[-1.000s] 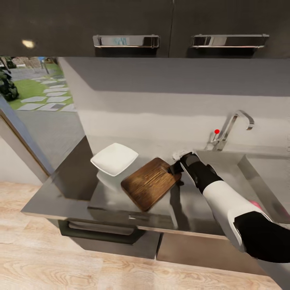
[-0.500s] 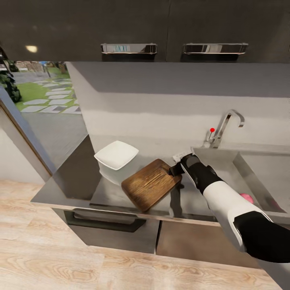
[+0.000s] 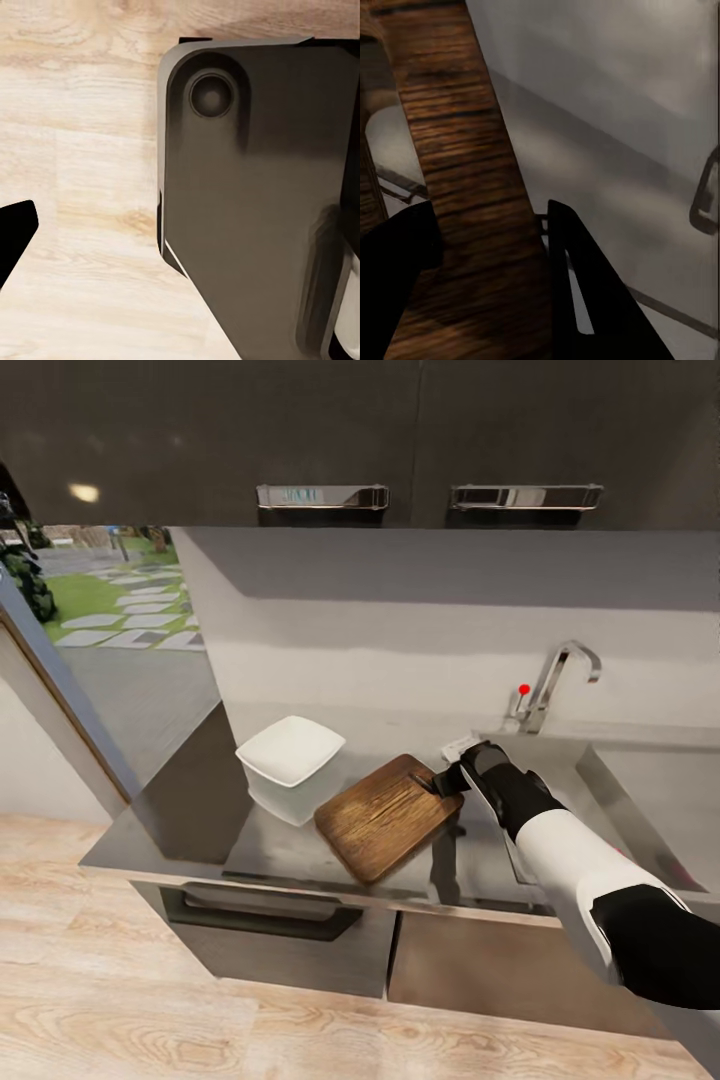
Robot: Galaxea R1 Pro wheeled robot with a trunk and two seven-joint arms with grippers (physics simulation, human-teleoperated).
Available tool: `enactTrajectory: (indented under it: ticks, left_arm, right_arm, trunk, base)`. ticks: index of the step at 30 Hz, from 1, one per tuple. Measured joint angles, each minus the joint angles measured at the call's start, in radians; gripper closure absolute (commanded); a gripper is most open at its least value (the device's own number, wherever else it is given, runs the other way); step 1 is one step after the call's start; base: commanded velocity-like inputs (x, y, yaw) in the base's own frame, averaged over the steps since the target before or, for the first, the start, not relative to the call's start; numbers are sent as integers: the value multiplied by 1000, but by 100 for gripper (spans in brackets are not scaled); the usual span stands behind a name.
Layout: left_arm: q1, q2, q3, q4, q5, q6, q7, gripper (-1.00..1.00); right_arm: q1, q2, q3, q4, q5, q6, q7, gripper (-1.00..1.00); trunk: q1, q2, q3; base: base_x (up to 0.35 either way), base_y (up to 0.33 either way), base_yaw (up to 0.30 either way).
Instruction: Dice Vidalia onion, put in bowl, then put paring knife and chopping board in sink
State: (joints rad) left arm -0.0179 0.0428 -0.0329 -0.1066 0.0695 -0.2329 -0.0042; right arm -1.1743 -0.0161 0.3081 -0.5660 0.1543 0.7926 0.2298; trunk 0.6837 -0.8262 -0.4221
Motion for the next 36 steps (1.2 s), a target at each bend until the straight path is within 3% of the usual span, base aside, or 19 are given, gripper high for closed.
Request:
enactTrajectory:
  ticks: [13,18,20,28,36]
  left_arm:
    - [0,0,0,0,0,1,0,-100]
    - [0,0,0,0,-1,2,0,-100]
    - [0,0,0,0,-1,2,0,-100]
    - [0,-2,0,-2,-1,1,1,-100]
    - [0,-2,-1,0,-1,0,0,-100]
  right_arm:
    - [0,-3,-2,1,-1,0,0,100]
    - [0,-36,-20,2,6,-2,-1,100]
    - [0,-40,-42,7,-3,0,-3,100]
    - [0,-84,-266,50,1,-1,-9,100]
    - [-1,-118,-329,116,3,-46,-39,100]
  trunk:
    - [0,0,18]
    - [0,0,19]
    - [0,0,19]
    - [0,0,19]
    - [0,0,19]
  base:
    - [0,0,0]
    - [0,0,0]
    - [0,0,0]
    - [0,0,0]
    - [0,0,0]
